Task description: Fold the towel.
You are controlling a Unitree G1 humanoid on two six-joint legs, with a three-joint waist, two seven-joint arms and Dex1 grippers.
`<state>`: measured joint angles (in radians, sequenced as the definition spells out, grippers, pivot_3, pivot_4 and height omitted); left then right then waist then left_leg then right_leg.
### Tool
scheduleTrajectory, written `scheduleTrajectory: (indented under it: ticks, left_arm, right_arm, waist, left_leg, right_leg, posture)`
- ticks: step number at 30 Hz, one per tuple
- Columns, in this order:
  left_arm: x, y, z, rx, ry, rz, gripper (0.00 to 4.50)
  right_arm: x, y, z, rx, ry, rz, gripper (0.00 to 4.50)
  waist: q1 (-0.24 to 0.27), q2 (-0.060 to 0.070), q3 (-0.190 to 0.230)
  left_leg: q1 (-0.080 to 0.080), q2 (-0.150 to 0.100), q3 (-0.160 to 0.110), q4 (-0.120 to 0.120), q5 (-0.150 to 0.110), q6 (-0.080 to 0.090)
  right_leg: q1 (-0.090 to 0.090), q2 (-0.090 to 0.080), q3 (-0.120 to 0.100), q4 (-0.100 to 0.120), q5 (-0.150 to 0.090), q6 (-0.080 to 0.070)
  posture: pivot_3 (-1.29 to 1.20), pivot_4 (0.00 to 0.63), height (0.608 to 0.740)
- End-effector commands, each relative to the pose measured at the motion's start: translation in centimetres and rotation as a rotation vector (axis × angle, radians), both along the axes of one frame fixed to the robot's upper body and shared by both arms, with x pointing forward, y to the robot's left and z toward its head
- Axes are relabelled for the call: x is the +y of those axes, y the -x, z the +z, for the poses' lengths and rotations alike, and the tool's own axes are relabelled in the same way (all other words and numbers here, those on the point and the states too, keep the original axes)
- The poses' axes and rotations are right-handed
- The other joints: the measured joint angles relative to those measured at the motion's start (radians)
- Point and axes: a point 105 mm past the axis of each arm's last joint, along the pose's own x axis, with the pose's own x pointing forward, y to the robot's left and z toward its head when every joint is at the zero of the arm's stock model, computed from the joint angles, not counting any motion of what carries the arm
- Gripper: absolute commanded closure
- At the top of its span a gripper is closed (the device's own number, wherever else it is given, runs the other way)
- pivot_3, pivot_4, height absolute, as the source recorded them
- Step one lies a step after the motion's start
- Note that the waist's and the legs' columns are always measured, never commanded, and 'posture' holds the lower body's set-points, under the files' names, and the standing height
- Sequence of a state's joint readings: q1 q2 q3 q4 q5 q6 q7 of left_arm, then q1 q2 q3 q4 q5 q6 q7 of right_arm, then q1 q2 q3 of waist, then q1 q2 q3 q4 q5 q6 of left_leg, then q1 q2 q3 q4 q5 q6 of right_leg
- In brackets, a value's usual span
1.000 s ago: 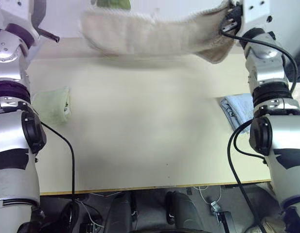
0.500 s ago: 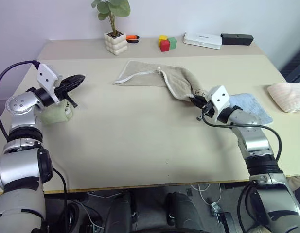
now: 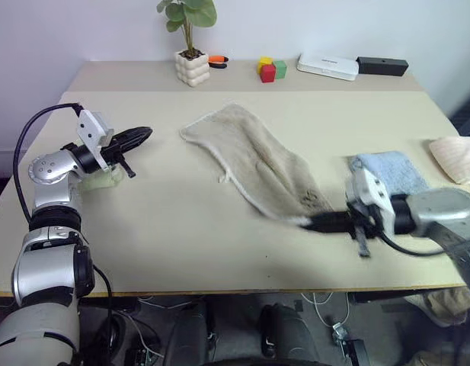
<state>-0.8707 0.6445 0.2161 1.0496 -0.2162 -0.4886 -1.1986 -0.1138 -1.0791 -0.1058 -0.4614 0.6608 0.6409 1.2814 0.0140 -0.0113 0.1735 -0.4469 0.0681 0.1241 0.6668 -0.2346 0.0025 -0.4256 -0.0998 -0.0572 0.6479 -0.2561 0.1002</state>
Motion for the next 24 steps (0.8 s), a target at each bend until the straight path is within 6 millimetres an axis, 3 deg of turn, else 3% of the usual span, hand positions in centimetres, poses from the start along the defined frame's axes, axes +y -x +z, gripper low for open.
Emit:
scheduleTrajectory:
  ticks: [1,6,10,12,15,18,24]
  left_arm:
    - [-0.3,0.1,1.1,-0.04,-0.01,-0.021,4.5]
    - [-1.8,0.1,0.2,-0.01,-0.055,-0.087,4.5]
    - [-3.4,0.3,-1.8,-0.006,-0.246,-0.155,4.5]
    - [-4.0,0.3,-2.4,0.031,-0.277,-0.194,4.5]
    - [-5.2,-0.6,-1.7,0.064,-0.22,-0.203,4.5]
    - [-6.1,-1.1,-1.3,0.025,-0.256,-0.195,3.18]
    - [-7.7,-1.5,-2.0,0.038,-0.332,-0.227,0.03]
  right_arm:
    - [-1.0,2.1,0.2,0.034,0.063,0.058,4.45]
    - [-3.6,2.8,-1.5,0.072,0.193,0.001,4.45]
    - [-5.1,2.2,-2.5,0.054,0.272,-0.047,4.45]
    - [-5.1,1.9,-2.5,0.038,0.258,-0.063,4.45]
    - [-3.9,1.5,-1.9,0.006,0.185,-0.065,4.45]
    - [-2.8,1.2,-1.5,-0.018,0.136,-0.058,4.5]
    - [-2.2,0.6,-1.5,-0.038,0.11,-0.084,4.5]
  waist:
    - [0.0,-0.001,-0.001]
    - [-0.001,-0.002,-0.001]
    - [0.0,-0.003,-0.001]
    - [0.0,-0.003,-0.001]
    - [0.001,-0.004,0.0]
    - [-0.001,-0.005,0.0]
    - [-0.001,-0.005,-0.001]
  left_leg:
    - [0.0,0.0,0.0,0.0,0.0,0.0]
    - [0.001,0.0,0.0,0.0,0.0,0.0]
    - [0.001,0.0,0.0,0.0,0.0,0.0]
    - [0.001,0.0,0.0,0.0,0.0,0.0]
    - [0.001,0.0,0.0,0.001,0.0,0.0]
    - [0.0,0.0,-0.001,0.001,0.0,0.0]
    - [0.001,0.0,-0.001,0.001,0.0,0.0]
  right_leg:
    - [0.0,0.0,0.0,0.0,0.0,0.0]
    - [0.001,0.0,0.0,0.0,0.0,0.0]
    - [0.001,0.0,0.0,0.0,0.0,0.0]
    - [0.001,0.0,0.0,0.0,0.0,0.0]
    - [0.001,0.0,0.0,0.0,0.0,0.0]
    - [0.001,0.0,0.0,0.0,0.0,0.0]
    - [0.001,0.0,0.0,0.0,0.0,0.0]
  posture:
    - [0.0,0.15,0.735]
    - [0.0,0.15,0.735]
    - [0.0,0.15,0.735]
    - [0.0,0.15,0.735]
    - [0.0,0.15,0.735]
    - [0.0,0.15,0.735]
    - [0.0,0.15,0.735]
